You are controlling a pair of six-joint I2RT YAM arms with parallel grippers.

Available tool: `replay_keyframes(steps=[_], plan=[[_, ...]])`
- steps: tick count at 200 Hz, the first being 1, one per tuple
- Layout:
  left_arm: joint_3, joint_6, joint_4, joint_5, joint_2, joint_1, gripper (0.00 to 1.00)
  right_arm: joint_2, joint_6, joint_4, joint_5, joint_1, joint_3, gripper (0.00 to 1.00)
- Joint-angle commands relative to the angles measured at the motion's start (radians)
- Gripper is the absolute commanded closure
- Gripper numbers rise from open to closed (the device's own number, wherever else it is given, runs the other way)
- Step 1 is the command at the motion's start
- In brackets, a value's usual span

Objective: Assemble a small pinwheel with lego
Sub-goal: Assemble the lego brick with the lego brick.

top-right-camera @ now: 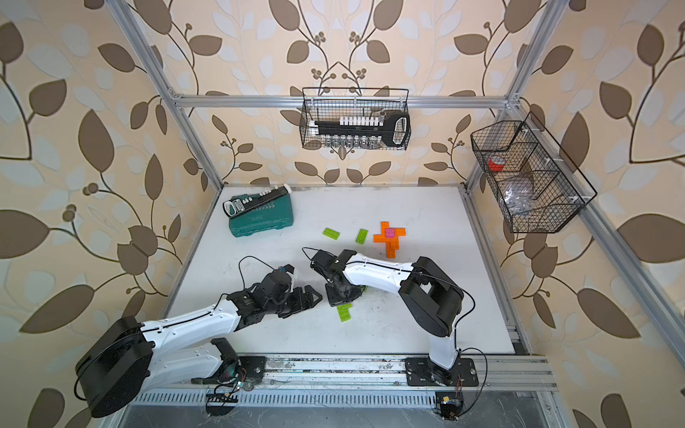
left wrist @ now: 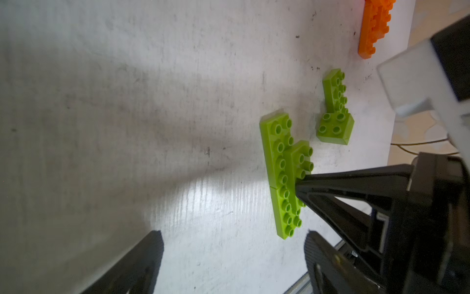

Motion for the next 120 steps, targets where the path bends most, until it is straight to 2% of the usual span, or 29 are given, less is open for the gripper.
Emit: replay_keyframes(steps=[1,56,120], plan=[[0.038,0.021,-0.039,0.017,-0.004,0.003,0.11,0.04,0.073,-0.036,0.044,0.027,-0.061,1.0],[0.065,0.049,-0.091,0.022,0.005,-0.005,0.11,-0.009,0.06,-0.068,0.086,0.028,-0.024,1.0],[0.066,0.031,-0.092,0.014,-0.003,-0.015,0.1,-0.029,0.05,-0.06,0.079,0.027,-0.005,0.94]])
